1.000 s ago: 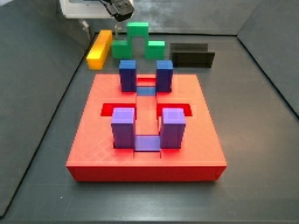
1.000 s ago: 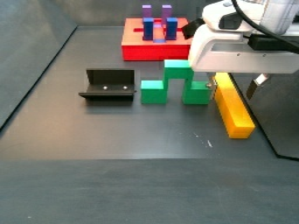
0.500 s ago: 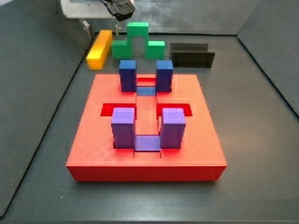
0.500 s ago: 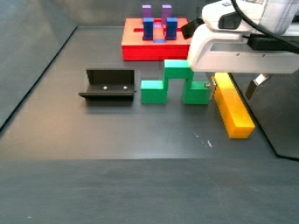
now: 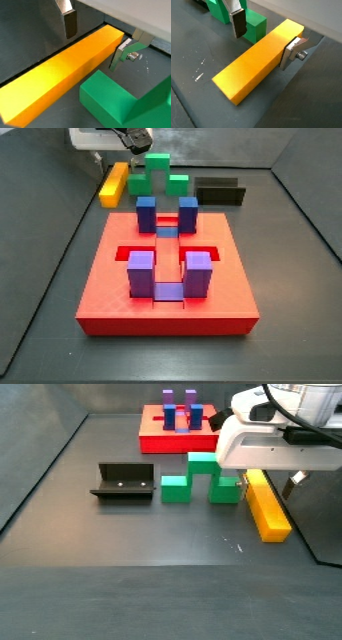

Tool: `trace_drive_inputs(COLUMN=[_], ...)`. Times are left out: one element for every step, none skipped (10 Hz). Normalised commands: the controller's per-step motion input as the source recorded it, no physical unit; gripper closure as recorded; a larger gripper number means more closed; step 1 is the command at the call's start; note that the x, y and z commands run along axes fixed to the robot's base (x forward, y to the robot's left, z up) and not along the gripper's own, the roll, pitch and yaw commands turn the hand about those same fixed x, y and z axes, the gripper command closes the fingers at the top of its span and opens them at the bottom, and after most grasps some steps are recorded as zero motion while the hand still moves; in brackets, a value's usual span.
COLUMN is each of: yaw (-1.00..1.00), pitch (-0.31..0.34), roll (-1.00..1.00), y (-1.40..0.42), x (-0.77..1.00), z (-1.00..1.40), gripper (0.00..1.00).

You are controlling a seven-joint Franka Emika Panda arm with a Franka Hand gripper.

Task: Pick up the yellow object. Move up. Move to above the board. Insert the yellow object.
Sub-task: Pick up the yellow object.

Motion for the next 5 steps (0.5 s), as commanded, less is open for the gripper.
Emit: trace_drive_inputs(yaw=[-0.19, -0.13, -0.06, -0.01, 0.0], pitch=[-0.203, -0.214, -0.201, -0.099, -0.06], roll=[-0.46, -0.46, -0.42, -0.33, -0.27], y=[0.2, 0.19, 0.11, 0.03, 0.0], x=[0.0, 0.0, 0.0, 0.21, 0.28], z=[-0.15, -0.14, -0.12, -0.09, -0.1], gripper=[0.0, 0.0, 0.0, 0.0, 0.0])
